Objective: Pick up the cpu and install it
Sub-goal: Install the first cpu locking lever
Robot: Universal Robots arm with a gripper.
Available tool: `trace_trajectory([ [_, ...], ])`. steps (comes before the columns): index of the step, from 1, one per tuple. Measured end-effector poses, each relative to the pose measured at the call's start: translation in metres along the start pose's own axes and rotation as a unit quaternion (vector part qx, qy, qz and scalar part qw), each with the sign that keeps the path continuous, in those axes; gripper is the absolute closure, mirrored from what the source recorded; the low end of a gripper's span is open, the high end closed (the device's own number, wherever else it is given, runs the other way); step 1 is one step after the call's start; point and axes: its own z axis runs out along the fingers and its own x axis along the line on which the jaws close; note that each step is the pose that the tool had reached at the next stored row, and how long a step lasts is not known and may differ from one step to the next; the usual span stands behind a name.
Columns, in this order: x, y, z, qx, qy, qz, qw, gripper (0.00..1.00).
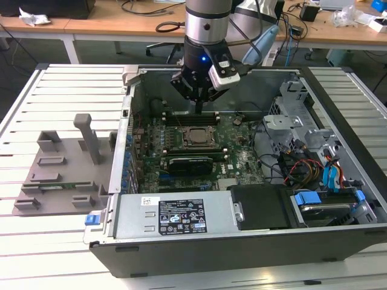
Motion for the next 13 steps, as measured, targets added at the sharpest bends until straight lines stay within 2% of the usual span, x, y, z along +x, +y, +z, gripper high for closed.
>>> trace_trajectory([
  [3, 0.0, 0.0, 0.0, 0.0, -0.0001, -0.012, 0.9999, 0.89],
  [4, 0.0, 0.0, 0.0, -0.0001, -0.0003, -0.031, 0.9995, 0.89],
  [5, 0.0, 0.0, 0.0, -0.0001, -0.0004, -0.038, 0.9993, 0.89],
  [13, 0.0, 0.0, 0.0, -0.0002, -0.0006, -0.061, 0.9981, 0.89],
])
